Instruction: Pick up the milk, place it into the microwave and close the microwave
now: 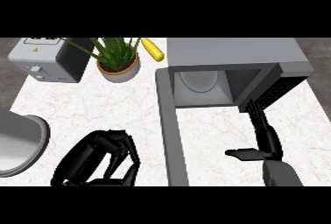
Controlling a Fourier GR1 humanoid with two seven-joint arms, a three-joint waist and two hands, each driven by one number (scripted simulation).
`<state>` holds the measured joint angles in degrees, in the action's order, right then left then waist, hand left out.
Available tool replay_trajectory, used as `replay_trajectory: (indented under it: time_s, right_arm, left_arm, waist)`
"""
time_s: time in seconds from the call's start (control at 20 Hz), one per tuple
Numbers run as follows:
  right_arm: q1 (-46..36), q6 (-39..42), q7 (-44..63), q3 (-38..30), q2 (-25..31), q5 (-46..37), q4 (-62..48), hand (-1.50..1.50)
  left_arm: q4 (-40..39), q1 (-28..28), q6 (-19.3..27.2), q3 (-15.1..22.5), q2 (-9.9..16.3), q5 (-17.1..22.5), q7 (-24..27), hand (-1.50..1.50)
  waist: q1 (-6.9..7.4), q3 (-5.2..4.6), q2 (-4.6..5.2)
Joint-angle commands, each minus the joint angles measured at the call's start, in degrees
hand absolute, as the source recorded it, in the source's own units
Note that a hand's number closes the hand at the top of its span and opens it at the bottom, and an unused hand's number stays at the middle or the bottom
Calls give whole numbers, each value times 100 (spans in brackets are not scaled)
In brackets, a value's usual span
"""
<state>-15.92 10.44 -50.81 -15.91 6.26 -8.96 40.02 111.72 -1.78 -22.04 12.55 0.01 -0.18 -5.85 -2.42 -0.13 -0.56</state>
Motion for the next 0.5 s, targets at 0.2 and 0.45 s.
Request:
replay_trajectory:
  time_s: [0.2,0.45]
  right_arm:
    - [1604,570,53,209,168,258,1810,-150]
    - [2176,807,459,298,411,365,3047,-150]
  left_arm:
    - [-1890,1282,453,847,-1,-639,252,150]
    - [-3328,1588,1743,1869,0,-859,1086,150]
  waist:
    - [15,6,48]
    - [-63,-2,60]
